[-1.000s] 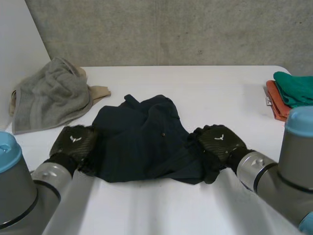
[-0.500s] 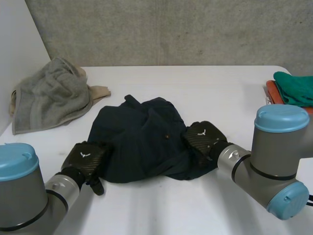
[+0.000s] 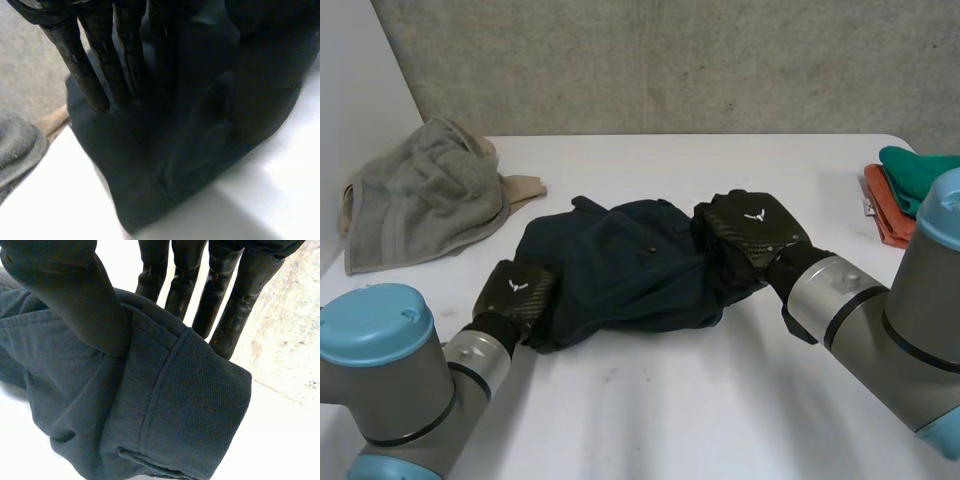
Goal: Fold the laundry.
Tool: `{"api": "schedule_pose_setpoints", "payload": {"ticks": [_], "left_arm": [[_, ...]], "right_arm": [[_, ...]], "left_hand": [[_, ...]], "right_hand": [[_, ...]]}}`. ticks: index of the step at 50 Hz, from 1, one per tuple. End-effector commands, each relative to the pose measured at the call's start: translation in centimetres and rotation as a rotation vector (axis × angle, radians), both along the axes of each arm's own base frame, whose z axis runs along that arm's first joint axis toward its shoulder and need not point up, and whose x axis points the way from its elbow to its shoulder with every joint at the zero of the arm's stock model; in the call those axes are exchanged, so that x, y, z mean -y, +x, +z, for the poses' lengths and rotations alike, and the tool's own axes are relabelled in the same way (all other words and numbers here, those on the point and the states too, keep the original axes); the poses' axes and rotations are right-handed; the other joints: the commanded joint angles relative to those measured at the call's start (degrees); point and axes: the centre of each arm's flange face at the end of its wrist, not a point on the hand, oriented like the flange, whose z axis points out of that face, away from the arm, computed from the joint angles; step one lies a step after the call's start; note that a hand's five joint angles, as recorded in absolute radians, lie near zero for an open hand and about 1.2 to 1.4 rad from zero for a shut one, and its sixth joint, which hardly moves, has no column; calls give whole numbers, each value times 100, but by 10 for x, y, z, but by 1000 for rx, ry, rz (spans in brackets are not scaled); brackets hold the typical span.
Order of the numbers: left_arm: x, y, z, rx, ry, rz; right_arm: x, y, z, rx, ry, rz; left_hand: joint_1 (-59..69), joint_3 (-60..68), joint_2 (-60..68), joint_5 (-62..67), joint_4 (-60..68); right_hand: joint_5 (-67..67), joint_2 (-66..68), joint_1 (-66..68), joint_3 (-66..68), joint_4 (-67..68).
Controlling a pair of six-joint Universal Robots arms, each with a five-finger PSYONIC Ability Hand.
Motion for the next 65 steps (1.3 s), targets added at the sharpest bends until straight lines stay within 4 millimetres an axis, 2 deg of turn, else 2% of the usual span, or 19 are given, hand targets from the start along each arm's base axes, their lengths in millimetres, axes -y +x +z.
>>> {"api": "schedule_pose_setpoints", "payload": {"ticks": [1,6,7,9,10,13,14,17,18,26,30,34,43,48,52,53,59,61,65], "left_arm": [[13,-3,7,-47,-104,33],[21,-6,33,-72,-189,40],[25,-5,59,-105,-263,44],[28,-5,84,-139,-332,47],[29,-5,113,-177,-409,44],[29,-4,154,-226,-513,43],[27,-2,183,-257,-580,45],[22,2,226,-294,-670,43],[18,4,251,-311,-714,34],[-2,4,327,-354,-829,-34],[-25,15,366,-399,-940,-38],[-46,25,388,-423,-1005,-37],[-37,21,379,-407,-971,-38],[-1,6,354,-373,-892,-39],[37,-11,322,-336,-800,-41],[56,-18,304,-317,-758,-39],[117,-44,233,-250,-620,-43],[143,-54,199,-209,-590,-43],[181,-66,154,-154,-606,-35]], "right_arm": [[3,-2,5,8,-16,-13],[9,-4,23,26,-78,-34],[10,-4,30,31,-100,-37],[14,-2,49,46,-169,-40],[17,-1,55,48,-193,-44],[24,1,83,63,-304,-52],[26,2,90,65,-331,-54],[30,2,123,85,-449,-77],[30,2,132,92,-477,-85],[21,-9,206,189,-680,-161],[-1,-20,242,243,-772,-168],[-22,-34,270,282,-852,-185],[-15,-43,266,237,-814,-211],[18,-28,231,172,-701,-201],[45,-12,196,105,-623,-190],[50,-9,189,87,-613,-188],[80,23,133,-48,-569,-174],[97,33,110,-94,-581,-201],[126,54,71,-113,-652,-243]], "left_hand": [[4291,4363,4372,4450,4424],[4297,4368,4377,4455,4429],[4297,4368,4377,4455,4429],[4297,4368,4377,4455,4429],[4297,4368,4377,4455,4429],[4297,4368,4377,4455,4429],[4297,4368,4377,4455,4429],[4297,4368,4377,4455,4429],[4297,4368,4377,4455,4429],[4297,4368,4377,4455,4429],[4297,4368,4377,4455,4429],[4297,4368,4377,4455,4429],[4297,4368,4377,4455,4429],[4297,4368,4377,4455,4429],[4297,4368,4377,4455,4429],[4297,4368,4377,4455,4429],[4297,4368,4377,4455,4429],[4297,4368,4377,4455,4429],[4297,4368,4377,4455,4429]], "right_hand": [[1407,1273,2336,4467,1213],[1407,1273,2336,4467,1213],[1407,1273,2336,4467,1213],[1407,1273,2336,4467,1213],[1407,1273,2336,4467,1213],[1407,1273,2336,4467,1213],[1407,1273,2336,4467,1213],[1407,1273,2336,4467,1213],[1407,1273,2336,4467,1213],[1407,1273,2336,4467,1213],[1407,1273,2336,4467,1213],[1407,1273,2336,4467,1213],[1407,1273,2336,4467,1213],[1407,1273,2336,4467,1213],[1407,1273,2336,4467,1213],[1407,1273,2336,4467,1213],[1407,1273,2336,4467,1213],[1407,1273,2336,4467,1213],[1407,1273,2336,4467,1213]]}}
